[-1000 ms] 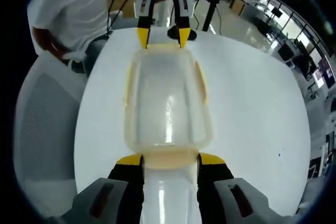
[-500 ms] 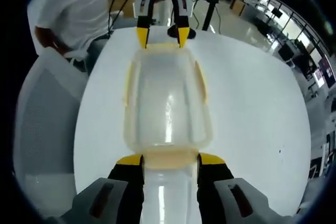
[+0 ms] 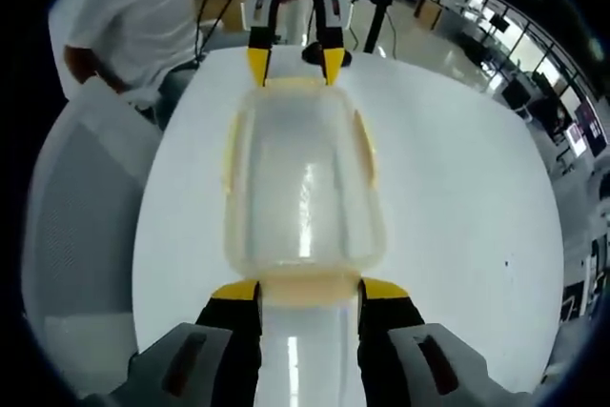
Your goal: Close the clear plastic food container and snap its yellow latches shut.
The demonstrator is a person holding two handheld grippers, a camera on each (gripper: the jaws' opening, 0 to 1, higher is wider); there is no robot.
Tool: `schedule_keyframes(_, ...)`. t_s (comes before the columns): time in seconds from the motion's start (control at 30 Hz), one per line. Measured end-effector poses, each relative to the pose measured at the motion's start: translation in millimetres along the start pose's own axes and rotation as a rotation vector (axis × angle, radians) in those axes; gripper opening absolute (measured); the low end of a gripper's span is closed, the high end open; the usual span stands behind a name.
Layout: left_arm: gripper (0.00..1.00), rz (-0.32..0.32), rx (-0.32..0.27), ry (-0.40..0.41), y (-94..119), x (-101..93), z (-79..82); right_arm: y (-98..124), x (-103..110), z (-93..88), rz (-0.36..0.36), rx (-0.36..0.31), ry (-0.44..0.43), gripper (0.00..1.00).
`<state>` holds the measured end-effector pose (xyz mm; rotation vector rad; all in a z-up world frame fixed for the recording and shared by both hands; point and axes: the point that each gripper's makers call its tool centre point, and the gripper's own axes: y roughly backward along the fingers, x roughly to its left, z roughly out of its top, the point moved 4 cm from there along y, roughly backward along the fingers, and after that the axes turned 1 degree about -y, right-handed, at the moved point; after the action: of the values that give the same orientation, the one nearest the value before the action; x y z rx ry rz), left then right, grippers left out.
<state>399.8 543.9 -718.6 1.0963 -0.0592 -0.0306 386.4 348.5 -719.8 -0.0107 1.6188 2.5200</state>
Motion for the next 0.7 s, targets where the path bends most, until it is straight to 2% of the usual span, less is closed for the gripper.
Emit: schedule_keyframes(0.7,0.39,-0.003,0.004,0.005,-15.1,-6.1,31.1,16.1,3.7,-30.8,0.005,-0.007,-0.004,0.38)
